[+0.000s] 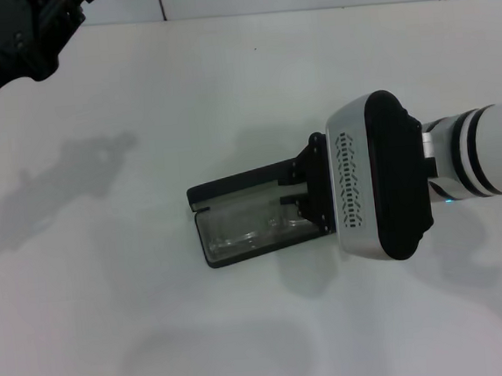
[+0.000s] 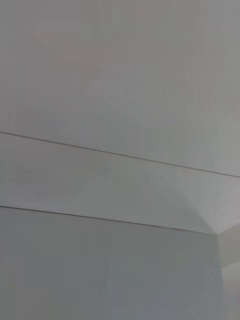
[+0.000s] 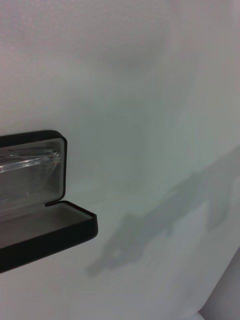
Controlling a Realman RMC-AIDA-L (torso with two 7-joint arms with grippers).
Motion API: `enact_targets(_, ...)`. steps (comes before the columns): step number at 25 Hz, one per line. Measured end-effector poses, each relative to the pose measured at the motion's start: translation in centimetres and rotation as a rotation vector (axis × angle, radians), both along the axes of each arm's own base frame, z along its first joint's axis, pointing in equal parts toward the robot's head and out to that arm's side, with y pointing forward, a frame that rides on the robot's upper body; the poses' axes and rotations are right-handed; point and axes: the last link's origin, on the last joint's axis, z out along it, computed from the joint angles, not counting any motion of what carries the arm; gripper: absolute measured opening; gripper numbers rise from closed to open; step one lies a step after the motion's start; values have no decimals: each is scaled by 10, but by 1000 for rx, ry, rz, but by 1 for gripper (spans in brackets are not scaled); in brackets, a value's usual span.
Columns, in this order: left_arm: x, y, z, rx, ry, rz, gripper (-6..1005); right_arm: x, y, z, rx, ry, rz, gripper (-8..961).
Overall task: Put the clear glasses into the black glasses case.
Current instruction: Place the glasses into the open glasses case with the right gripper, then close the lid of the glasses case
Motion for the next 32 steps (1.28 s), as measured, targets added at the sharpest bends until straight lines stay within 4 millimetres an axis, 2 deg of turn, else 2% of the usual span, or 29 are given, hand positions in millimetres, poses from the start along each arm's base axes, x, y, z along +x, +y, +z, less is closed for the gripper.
enact_targets(8, -1, 0, 0, 0, 0, 1, 49, -3, 0, 2, 9, 17, 9, 153)
enact_targets(12, -1, 0, 1, 0, 0, 2, 49, -8, -4, 6, 11, 36, 20, 158)
enact_targets(20, -1, -1, 1, 2, 0, -2, 49, -6, -14, 6, -29, 47, -15, 167)
enact_targets(26, -3, -6, 3, 9, -12, -12, 50, -16, -26, 13, -87, 119, -44, 173)
enact_targets(32, -8, -12, 8, 21, -35, -5, 50, -23, -26, 23, -106, 219, -84, 180)
